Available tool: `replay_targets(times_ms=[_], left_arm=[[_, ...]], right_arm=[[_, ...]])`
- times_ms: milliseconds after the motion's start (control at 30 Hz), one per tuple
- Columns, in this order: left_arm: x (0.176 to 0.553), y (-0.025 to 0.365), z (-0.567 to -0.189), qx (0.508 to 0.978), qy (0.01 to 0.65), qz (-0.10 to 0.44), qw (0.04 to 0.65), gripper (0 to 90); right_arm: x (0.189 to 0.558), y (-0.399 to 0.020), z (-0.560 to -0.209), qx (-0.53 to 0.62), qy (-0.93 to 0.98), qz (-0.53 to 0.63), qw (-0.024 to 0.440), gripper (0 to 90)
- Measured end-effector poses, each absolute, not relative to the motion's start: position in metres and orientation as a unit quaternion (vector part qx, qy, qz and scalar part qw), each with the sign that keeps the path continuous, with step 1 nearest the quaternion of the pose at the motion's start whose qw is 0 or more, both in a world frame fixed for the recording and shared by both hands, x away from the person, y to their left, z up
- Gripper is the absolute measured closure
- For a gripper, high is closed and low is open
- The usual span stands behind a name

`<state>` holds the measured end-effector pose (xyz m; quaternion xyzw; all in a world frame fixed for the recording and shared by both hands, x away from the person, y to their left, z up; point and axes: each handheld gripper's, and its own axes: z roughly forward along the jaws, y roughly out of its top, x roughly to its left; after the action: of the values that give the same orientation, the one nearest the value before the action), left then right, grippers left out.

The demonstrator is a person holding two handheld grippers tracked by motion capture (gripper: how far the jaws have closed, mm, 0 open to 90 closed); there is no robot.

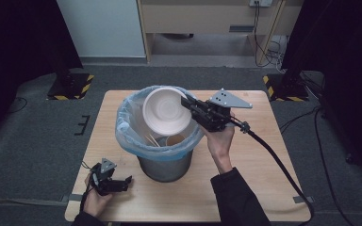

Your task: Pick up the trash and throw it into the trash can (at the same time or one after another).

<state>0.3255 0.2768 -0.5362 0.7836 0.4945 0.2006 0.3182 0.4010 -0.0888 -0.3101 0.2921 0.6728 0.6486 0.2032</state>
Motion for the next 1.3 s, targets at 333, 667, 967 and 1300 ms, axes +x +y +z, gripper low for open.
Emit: replay_targets(times_ms=[333, 667, 967, 1300], left_arm=[[0.325, 0.277, -0.536, 0.784, 0.494, 0.201, 0.318, 0.0], [0.325, 0.277, -0.536, 0.784, 0.494, 0.201, 0.318, 0.0], [0.325, 0.277, -0.536, 0.783, 0.495, 0.201, 0.318, 0.0], [0.325, 0.277, -0.536, 0.783, 0.495, 0.201, 0.318, 0.0]], right_arm=[[0.399, -0.094, -0.308, 0.288, 0.670, 0.655, 0.199, 67.1], [0.396, -0.142, -0.297, 0.320, 0.616, 0.678, 0.240, 33.6], [0.396, -0.190, -0.345, 0.376, 0.625, 0.640, 0.242, 23.2], [0.388, -0.218, -0.413, 0.420, 0.681, 0.563, 0.206, 15.4]])
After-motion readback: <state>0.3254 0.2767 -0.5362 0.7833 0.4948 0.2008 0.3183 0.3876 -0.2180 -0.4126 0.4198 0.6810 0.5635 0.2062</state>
